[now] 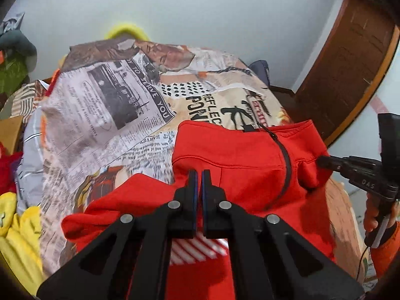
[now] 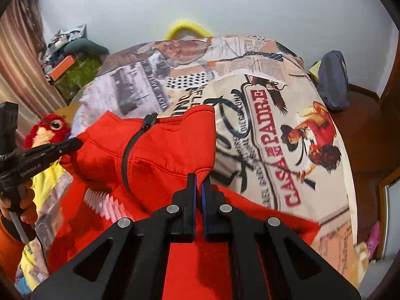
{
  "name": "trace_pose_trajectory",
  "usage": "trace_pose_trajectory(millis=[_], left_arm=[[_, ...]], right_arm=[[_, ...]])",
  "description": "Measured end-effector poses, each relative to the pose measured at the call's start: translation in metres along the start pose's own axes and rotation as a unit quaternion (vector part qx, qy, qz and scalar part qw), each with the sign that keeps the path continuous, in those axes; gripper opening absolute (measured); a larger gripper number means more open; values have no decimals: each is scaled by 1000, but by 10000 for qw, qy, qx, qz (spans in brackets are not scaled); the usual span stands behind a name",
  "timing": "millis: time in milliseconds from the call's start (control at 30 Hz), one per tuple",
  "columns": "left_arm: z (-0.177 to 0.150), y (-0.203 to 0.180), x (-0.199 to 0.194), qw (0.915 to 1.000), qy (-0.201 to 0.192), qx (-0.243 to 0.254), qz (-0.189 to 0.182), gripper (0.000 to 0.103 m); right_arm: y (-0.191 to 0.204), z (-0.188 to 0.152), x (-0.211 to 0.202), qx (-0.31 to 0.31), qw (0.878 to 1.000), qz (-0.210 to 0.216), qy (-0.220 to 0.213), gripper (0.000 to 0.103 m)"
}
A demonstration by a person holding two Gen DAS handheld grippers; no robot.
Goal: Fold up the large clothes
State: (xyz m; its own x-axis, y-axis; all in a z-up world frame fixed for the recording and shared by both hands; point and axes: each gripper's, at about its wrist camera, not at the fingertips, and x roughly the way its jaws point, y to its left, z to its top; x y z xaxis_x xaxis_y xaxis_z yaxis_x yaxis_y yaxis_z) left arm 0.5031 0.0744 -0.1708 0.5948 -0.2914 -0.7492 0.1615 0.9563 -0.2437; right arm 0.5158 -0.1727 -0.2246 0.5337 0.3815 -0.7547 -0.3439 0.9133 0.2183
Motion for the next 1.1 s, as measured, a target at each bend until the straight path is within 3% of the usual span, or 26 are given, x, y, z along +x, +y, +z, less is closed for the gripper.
trace_pose_trajectory(millis=[200,367,567,800,967,1100], left_arm=[[-41,-13,-47,9995,54,272,138,1],[-86,-14,-71,9996,124,200,167,0],[-132,-6,-80,9990,294,-333,-86,0],[-189,-4,-67,9958,821,-392,69,0],[-203,6,-77,9941,960,-427,264,0],[-190,14,-102,9956,621,-306,635,0]], right_arm=[[22,-39,-43,-58,9995,314,-78,3],[41,-85,-53,-256,9988,370,192,3],[50,-138,-49,-289,9978,261,540,3],[41,-180,-43,-146,9955,109,934,3],[40,-193,-44,-240,9934,6,1119,3],[50,-187,-57,-562,9938,-122,952,3]])
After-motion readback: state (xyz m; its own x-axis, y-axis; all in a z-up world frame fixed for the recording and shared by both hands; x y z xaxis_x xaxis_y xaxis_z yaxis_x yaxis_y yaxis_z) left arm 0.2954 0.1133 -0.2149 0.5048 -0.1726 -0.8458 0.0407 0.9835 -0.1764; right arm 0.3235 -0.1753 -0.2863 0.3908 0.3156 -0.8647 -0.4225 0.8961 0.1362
